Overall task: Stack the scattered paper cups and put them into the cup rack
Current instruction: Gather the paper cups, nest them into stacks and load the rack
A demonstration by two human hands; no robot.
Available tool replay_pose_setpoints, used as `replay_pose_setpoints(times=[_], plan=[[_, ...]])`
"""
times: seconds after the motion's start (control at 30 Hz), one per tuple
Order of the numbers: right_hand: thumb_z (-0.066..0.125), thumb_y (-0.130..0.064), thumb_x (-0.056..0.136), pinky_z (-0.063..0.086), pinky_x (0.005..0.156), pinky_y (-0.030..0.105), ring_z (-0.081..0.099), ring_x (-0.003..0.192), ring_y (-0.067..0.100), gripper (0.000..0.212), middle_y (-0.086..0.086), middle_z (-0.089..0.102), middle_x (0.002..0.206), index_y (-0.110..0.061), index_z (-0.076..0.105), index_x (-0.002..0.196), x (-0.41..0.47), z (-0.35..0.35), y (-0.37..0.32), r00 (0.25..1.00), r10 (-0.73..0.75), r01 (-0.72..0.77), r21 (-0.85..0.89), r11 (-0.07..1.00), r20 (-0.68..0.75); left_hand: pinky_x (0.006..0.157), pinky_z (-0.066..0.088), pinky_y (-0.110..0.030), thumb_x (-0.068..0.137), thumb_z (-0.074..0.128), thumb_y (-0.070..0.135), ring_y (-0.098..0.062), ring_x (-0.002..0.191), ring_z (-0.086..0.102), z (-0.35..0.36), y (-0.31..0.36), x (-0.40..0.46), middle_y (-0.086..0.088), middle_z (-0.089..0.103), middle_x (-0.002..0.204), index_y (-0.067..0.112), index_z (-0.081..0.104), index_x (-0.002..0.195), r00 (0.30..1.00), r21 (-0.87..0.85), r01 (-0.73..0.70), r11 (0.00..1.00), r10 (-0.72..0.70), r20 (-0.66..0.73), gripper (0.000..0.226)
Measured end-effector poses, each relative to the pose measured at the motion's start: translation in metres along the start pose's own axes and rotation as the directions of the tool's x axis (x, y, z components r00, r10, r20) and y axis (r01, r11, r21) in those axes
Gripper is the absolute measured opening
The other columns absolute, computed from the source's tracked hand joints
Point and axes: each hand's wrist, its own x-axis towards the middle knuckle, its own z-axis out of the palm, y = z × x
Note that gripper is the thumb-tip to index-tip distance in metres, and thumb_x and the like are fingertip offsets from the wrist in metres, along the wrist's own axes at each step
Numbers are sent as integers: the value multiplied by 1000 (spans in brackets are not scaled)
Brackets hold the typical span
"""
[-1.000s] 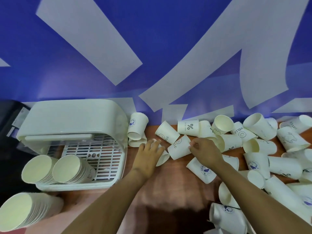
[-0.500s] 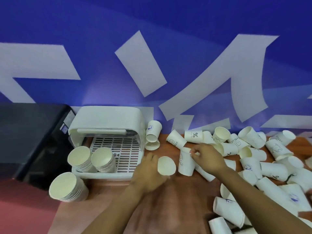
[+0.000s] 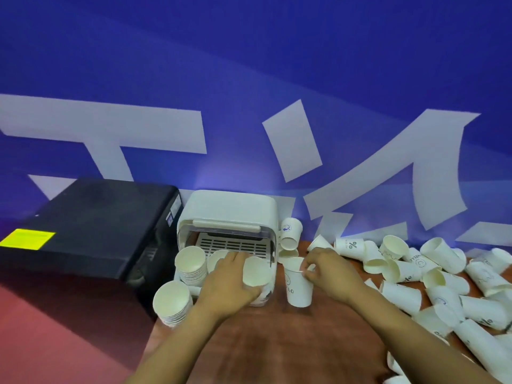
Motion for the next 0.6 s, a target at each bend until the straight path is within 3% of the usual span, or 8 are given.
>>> replay_pose_setpoints(times=[0.07, 0.2, 0.37, 0.6], plan=[[59, -28, 86, 38, 64, 15, 52, 94, 8, 12, -9, 61, 104, -29, 67, 94, 4, 1, -20, 999, -44, 45, 21, 999, -19, 94, 45, -33, 73, 68, 47, -15, 119, 48, -21, -14, -2, 11, 48, 126, 31, 45, 129, 998, -30, 22, 999, -24, -52, 62], [60, -23, 83, 47, 80, 26, 51, 100, 8, 14, -11, 62, 103, -28, 67, 94, 13, 8, -60, 989, -126, 131, 59, 990, -71, 86, 50, -35, 68, 68, 44, -17, 109, 55, -61, -50, -3, 10, 52, 123, 34, 48, 124, 990, -49, 94, 994, -99, -99, 59], [62, -24, 83, 44, 77, 24, 48, 96, 5, 9, -14, 62, 96, -27, 67, 90, 25, 16, -99, 954, -241, 251, 38, 967, -177, 80, 52, -42, 67, 70, 37, -22, 102, 56, -89, -87, 2, 4, 51, 115, 29, 47, 120, 972, -48, 172, 984, -178, -150, 58], [71, -22, 75, 41, 74, 19, 55, 93, 11, 8, -13, 65, 88, -25, 69, 82, 40, 41, -125, 928, -299, 305, -8, 952, -222, 72, 48, -33, 69, 72, 43, -18, 99, 55, -91, -110, 4, 8, 49, 112, 32, 43, 114, 967, -57, 202, 978, -209, -146, 55]])
